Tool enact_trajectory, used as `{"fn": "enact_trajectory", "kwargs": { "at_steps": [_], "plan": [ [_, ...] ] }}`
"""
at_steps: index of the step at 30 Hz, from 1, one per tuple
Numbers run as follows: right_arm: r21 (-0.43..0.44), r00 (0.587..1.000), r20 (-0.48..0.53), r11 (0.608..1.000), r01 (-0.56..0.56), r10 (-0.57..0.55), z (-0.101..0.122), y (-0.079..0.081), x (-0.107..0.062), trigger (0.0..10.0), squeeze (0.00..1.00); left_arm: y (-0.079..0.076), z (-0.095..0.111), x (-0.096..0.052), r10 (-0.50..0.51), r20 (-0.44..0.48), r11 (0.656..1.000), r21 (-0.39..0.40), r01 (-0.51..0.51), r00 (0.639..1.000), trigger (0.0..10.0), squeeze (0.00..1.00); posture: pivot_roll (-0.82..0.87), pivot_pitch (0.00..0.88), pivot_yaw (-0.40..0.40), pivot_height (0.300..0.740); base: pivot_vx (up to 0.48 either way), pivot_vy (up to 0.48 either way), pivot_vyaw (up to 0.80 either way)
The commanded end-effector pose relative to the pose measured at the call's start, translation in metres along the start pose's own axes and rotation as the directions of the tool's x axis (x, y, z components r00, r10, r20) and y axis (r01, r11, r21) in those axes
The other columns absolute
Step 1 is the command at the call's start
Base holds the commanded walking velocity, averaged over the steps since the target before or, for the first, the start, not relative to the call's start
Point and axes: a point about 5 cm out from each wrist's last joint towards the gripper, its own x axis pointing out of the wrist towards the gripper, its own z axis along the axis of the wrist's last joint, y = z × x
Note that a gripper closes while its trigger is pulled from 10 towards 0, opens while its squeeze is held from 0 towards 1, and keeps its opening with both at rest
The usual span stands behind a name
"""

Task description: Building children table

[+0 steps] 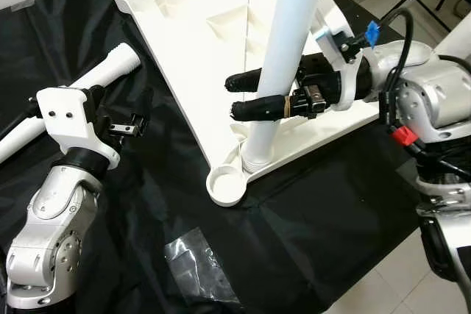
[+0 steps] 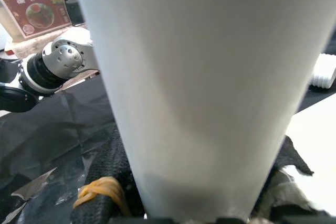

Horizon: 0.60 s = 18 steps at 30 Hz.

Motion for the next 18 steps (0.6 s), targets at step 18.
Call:
{"fn": "enact_trajectory", "kwargs": {
  "at_steps": [18],
  "plan": [
    [-0.098, 0.985, 0.172, 0.995, -0.008, 0.024, 0.032, -0.002, -0.001, 10.0, 0.00, -0.003, -0.005, 0.002, -0.012, -0.008, 1.000, -0.020, 0.011, 1.000, 10.0, 0.00, -0.01, 0.321, -0.033, 0.740, 0.000, 0.000, 0.00]
  ]
}}
